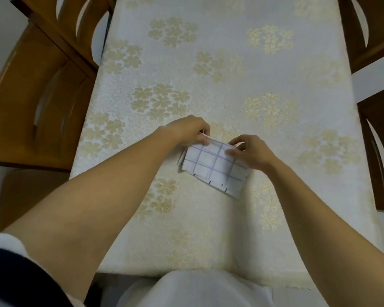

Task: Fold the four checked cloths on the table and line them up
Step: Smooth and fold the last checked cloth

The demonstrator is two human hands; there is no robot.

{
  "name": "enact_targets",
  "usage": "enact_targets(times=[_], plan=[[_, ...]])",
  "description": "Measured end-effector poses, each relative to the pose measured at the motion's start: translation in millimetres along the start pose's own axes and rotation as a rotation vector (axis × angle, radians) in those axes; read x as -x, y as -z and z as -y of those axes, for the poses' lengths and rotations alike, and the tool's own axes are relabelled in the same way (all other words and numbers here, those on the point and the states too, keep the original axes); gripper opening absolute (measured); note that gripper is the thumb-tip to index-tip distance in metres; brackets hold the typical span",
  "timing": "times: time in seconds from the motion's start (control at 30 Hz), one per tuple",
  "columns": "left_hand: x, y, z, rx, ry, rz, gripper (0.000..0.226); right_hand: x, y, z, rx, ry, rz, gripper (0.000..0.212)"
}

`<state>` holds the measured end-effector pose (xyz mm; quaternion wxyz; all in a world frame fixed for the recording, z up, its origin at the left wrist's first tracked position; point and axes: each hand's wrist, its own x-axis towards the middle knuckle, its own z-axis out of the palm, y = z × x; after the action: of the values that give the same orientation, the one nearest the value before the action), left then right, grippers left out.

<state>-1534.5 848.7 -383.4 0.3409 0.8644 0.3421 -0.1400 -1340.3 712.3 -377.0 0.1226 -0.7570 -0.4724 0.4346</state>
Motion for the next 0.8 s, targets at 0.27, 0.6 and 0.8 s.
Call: enact_targets(times=[0.27,0.6,0.8], plan=[[20.5,-16.8,25.9,0.285,0.154,-0.098,0.015,3.4,10.3,-20.5,-0.316,-0.077,-0.077,0.021],[44.1,-53.2,-5.6,-0.079,0.180,-0.636,0.041,10.7,-35.3,-8.2,0.262,-0.001,-0.647,0.055],[30.2,-86.9,-51.9,-0.048,0.105,-0.526,0.050,12.2,-89.4,18.8,0.185,0.335,-0.532,0.046]])
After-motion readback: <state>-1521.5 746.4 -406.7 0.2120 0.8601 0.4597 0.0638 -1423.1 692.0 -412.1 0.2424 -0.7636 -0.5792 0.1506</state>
